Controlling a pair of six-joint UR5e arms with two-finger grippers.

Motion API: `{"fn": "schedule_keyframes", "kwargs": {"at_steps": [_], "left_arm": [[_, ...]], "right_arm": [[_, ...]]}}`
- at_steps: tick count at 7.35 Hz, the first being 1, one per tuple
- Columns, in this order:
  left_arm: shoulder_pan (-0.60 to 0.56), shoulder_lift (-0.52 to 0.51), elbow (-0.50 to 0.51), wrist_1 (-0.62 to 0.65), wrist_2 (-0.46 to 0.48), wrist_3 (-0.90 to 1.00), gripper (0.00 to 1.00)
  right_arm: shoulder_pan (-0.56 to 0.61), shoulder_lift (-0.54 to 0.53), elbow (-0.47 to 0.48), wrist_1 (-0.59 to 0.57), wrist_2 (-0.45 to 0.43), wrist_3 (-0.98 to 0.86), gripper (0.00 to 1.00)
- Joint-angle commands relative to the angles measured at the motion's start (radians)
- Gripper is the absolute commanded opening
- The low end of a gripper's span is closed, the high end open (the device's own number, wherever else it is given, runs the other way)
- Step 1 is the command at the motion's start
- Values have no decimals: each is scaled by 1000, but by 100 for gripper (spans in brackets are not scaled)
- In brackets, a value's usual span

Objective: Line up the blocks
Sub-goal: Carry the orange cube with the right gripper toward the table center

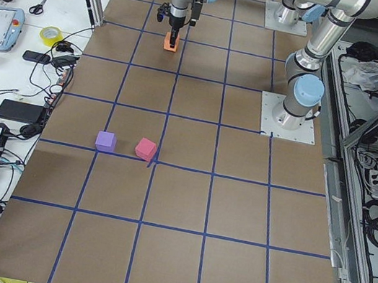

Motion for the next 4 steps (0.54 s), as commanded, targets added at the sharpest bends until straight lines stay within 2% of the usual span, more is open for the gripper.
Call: {"fn": "schedule_keyframes", "kwargs": {"at_steps": [1, 3, 4], "left_arm": [[0, 3, -2, -1, 0, 2, 100], [3, -14, 6, 10, -3, 14, 100], [3, -22, 14, 10, -4, 11, 100]], "right_arm": [[0, 8, 0, -34, -1, 1, 100], [-27, -44, -6, 1, -1, -2, 100], [-57, -90, -8, 79, 21, -5, 100]]}}
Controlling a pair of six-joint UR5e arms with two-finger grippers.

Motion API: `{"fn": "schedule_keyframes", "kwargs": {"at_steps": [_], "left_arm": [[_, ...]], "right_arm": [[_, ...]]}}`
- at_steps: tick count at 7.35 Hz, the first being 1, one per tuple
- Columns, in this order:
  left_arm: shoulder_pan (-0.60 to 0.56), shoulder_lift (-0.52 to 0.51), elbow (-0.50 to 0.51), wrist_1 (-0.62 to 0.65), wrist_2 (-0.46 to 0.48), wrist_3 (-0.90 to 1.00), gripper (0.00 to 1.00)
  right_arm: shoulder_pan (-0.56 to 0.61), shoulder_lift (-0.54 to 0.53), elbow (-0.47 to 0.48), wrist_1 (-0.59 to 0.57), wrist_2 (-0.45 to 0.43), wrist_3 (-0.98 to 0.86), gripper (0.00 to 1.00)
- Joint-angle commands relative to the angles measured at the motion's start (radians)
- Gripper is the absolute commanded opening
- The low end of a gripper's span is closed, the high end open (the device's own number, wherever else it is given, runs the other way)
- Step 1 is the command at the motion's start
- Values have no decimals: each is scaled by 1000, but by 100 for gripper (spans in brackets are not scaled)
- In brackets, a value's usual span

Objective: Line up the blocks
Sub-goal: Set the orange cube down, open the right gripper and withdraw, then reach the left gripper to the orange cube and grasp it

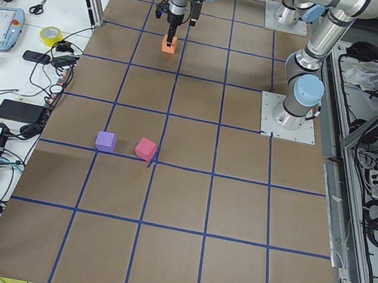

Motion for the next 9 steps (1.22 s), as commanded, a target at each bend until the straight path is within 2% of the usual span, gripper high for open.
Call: {"fn": "schedule_keyframes", "kwargs": {"at_steps": [1, 3, 4, 5, 6, 8, 9], "left_arm": [[-2, -33, -5, -8, 1, 3, 100], [-11, -160, -15, 64, -7, -7, 100], [-45, -215, -13, 148, -2, -3, 100], [-110, -284, -15, 235, 3, -22, 100], [-161, -353, -13, 318, 6, -121, 100], [-259, -484, -1, 435, 3, -302, 100], [-284, -541, 5, 533, 0, -349, 100]], "right_arm": [[-87, -109, -1, 154, 48, -67, 100], [-227, -250, 11, 391, 56, -228, 100], [-282, -339, 20, 541, 38, -262, 100], [-354, -408, 20, 656, 36, -395, 100], [-396, -497, 23, 732, 36, -446, 100], [-412, -623, 46, 770, 39, -516, 100], [-413, -638, 51, 754, 40, -560, 100]]}}
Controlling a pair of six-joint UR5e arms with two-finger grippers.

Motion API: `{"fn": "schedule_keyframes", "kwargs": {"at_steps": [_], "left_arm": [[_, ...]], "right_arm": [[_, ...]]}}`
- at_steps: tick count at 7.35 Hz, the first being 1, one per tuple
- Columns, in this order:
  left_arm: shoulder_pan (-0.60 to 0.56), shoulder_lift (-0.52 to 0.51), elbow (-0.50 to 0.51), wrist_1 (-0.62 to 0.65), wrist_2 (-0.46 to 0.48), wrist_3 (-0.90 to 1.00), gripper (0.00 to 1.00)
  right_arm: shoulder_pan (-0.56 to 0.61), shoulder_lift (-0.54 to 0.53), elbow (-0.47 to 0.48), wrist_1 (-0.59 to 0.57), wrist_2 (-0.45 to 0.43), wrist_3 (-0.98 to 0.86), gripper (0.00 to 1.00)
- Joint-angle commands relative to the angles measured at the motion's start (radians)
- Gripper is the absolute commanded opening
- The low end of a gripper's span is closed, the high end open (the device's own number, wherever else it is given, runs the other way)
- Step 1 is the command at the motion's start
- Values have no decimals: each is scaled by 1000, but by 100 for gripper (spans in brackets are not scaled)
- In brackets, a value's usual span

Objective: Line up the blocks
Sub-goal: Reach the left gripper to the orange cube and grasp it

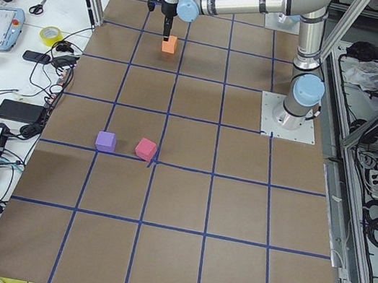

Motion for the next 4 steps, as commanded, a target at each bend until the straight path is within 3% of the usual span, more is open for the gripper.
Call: {"fn": "schedule_keyframes", "kwargs": {"at_steps": [1, 2, 3, 4], "left_arm": [[-59, -114, 24, 141, -9, -81, 100], [-66, -148, 41, 150, -9, -74, 100], [-78, -172, 42, 152, -9, -75, 100], [-98, -186, 42, 152, -8, -74, 100]], "right_arm": [[-6, -53, 9, 1, -12, -52, 100], [-7, -76, 14, 52, -140, -49, 100], [-3, -93, 11, 100, -103, -44, 100], [-1, -85, 11, 55, -53, -41, 100]]}}
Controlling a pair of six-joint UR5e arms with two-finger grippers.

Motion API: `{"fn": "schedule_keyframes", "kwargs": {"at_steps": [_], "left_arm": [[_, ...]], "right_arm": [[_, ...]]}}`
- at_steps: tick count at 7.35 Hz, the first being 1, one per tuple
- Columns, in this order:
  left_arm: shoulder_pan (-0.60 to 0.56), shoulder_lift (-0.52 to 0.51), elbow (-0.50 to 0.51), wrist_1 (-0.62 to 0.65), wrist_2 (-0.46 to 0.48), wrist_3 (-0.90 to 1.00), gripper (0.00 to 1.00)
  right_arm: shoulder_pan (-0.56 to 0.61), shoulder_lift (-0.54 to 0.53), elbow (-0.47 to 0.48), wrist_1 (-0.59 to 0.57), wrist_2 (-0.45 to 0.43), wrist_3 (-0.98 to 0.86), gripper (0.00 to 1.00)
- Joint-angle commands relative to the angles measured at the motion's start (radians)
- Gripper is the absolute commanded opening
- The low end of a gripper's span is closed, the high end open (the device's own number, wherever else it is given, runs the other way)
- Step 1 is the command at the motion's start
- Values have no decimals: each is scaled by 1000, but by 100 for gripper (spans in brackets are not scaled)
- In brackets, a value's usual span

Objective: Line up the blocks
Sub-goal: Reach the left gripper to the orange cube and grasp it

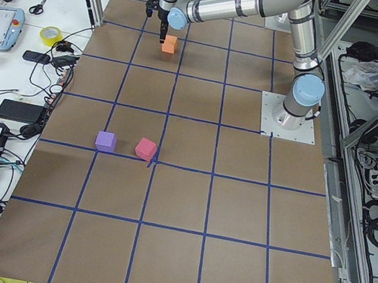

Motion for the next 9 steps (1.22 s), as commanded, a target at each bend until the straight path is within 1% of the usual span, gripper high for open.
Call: {"fn": "schedule_keyframes", "kwargs": {"at_steps": [1, 4, 5, 6, 8, 9], "left_arm": [[-23, -28, 2, -3, 2, 10, 100], [-26, -70, -9, -17, 10, 42, 100], [-26, -77, -9, -15, 10, 45, 98], [-26, -81, -9, -20, 9, 72, 89], [-26, -76, -8, -23, 13, 74, 38], [-26, -55, -6, -40, 13, 74, 22]], "right_arm": [[-4, -8, 4, 6, 29, -10, 100], [-5, -11, 3, 5, 36, -7, 100], [-5, -12, 3, -1, 36, -1, 100], [-5, -20, 3, -6, 35, 8, 100], [-5, -22, 3, -15, 33, 13, 100], [-7, -22, 3, -15, 33, 13, 100]]}}
